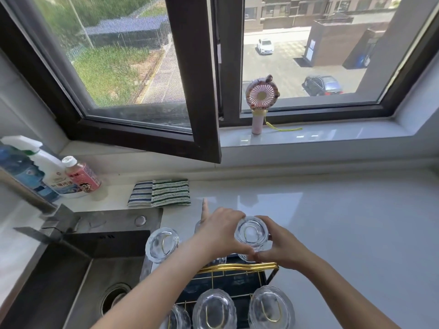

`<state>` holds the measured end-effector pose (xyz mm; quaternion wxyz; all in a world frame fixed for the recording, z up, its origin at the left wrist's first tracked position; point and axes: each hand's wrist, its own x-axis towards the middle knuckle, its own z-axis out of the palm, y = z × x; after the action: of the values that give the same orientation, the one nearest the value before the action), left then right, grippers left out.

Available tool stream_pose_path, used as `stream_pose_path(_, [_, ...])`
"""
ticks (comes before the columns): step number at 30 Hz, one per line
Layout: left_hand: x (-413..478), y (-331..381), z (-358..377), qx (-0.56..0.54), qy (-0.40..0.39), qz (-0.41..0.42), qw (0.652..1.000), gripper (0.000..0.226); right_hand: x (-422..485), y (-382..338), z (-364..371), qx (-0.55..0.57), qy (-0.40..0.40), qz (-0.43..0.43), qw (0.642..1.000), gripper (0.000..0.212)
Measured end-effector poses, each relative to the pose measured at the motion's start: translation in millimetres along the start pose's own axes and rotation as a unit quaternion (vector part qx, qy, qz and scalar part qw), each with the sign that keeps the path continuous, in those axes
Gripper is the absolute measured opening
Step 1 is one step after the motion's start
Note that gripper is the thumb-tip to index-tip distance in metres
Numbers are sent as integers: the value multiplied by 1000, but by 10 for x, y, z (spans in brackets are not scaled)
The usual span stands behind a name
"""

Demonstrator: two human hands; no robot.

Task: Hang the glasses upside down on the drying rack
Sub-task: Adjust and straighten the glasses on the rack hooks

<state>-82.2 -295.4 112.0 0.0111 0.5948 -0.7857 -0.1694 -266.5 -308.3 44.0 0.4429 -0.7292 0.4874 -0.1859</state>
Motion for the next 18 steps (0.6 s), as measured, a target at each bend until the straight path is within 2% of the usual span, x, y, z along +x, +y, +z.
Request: stream_pose_path(18, [42, -90, 67, -104, -33, 0, 994, 85, 1, -36, 6, -10, -18, 23, 1000, 79])
